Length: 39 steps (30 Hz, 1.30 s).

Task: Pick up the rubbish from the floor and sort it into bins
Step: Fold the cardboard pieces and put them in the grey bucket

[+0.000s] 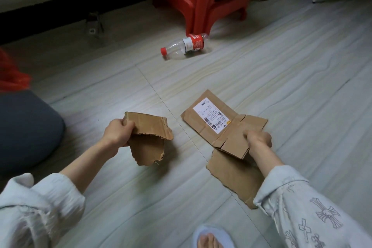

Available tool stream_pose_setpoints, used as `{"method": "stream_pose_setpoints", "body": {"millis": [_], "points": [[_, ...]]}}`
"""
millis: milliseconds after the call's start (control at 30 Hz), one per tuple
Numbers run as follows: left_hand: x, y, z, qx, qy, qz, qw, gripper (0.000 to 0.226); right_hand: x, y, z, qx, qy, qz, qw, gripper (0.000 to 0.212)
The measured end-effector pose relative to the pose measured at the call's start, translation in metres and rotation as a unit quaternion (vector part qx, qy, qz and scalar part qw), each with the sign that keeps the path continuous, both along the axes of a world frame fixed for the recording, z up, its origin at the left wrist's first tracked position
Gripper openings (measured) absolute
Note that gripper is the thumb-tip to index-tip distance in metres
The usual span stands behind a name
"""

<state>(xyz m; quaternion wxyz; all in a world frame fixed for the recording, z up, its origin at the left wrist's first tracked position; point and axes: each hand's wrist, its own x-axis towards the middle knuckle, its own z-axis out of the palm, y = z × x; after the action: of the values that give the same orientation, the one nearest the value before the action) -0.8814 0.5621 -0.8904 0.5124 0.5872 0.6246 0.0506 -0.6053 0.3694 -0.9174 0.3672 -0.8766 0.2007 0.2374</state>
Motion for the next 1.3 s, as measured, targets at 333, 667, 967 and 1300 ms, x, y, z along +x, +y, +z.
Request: {"method": "stream_pose_setpoints", "body": {"millis": [333, 667, 967, 1300], "points": [[-0.015, 0.008, 0.004, 0.062, 0.058, 0.002, 0.996, 0.024, -0.025, 0.056, 0.007, -0.09, -0.306, 0.392, 0.863, 0.042], [-0.056, 0.014, 0.004, 0.066, 0.096, 0.048, 0.992, 0.018, -0.123, 0.094, -0.056, -0.055, -0.159, 0.63, 0.758, 0.044], [-0.062, 0.019, -0.014, 0.066, 0.12, 0.001, 0.991, 0.022, -0.073, 0.119, -0.046, -0.204, -0.03, 0.603, 0.77, 0.108], [-0.063, 0.02, -0.005, 0.159, 0.152, -0.085, 0.972, 0.027, -0.092, 0.142, -0.03, -0.25, -0.036, 0.566, 0.785, 0.093]]}}
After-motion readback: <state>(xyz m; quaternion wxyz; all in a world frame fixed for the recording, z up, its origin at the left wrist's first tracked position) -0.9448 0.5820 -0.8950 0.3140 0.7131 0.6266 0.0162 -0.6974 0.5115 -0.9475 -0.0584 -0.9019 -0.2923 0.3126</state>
